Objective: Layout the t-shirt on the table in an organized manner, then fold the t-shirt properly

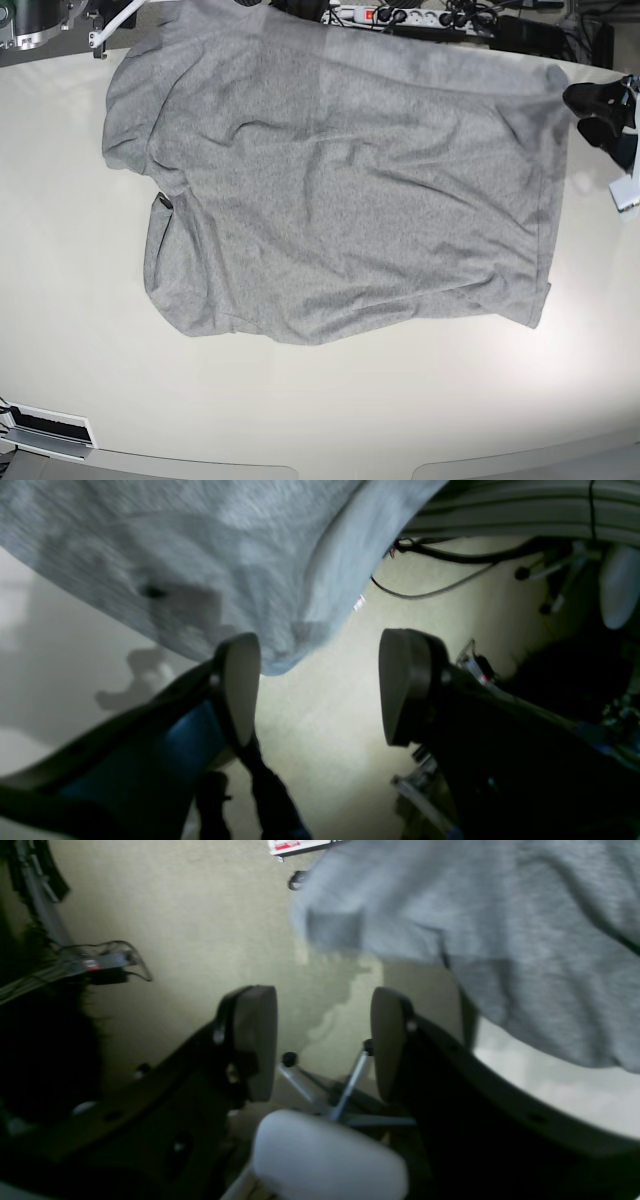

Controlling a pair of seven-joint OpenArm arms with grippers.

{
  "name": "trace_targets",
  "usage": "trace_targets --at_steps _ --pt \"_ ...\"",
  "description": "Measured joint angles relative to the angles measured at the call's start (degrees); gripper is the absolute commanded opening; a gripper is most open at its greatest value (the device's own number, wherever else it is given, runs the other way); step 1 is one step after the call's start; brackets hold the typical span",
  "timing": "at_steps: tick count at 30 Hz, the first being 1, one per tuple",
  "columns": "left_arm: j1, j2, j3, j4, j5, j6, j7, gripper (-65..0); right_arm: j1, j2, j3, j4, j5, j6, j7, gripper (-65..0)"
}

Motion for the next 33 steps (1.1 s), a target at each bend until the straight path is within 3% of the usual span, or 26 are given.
trace_targets --at_steps 3,6,9,12,18,21,28,33 --pt "-4.70 0.09 -0.02 0.00 0.00 0.02 -0.17 -26.0 2.86 0.02 0.00 0.00 -6.84 -2.71 4.33 -32.4" --pt "-9.53 -0.02 -0.11 0.00 0.07 0.00 -5.42 -26.0 6.78 -0.04 -0.04 0.00 -16.11 -11.21 11.08 -32.4" --pt "-13.46 1.36 -0.11 -0.02 9.38 1.95 -12.46 -26.0 11.50 -0.26 -0.04 0.00 -24.26 -20.57 17.22 -32.4" --pt "-15.26 3.76 -0.11 -0.09 15.13 4.50 -17.51 -26.0 15.34 -1.44 -0.04 0.00 -29.22 -23.39 19.71 -32.4" --pt "-15.41 8.44 -0.11 -2.78 23.10 4.96 -25.68 -26.0 25.94 -6.58 -0.26 -4.72 -28.24 -25.77 25.81 -32.4" --pt "-15.50 11.15 -0.11 -6.21 27.21 4.98 -29.29 -26.0 32.57 -10.49 -0.24 -12.74 -25.97 -26.18 24.39 -32.4" --pt "-18.43 17.53 -0.07 -14.40 28.85 4.55 -30.62 -26.0 49.33 -22.93 -0.28 -36.24 -16.68 -18.43 24.85 -32.4" --pt "-18.82 19.67 -0.11 -17.25 28.81 4.55 -29.88 -26.0 60.57 -29.81 -0.20 -56.11 -17.22 -18.40 25.07 -32.4"
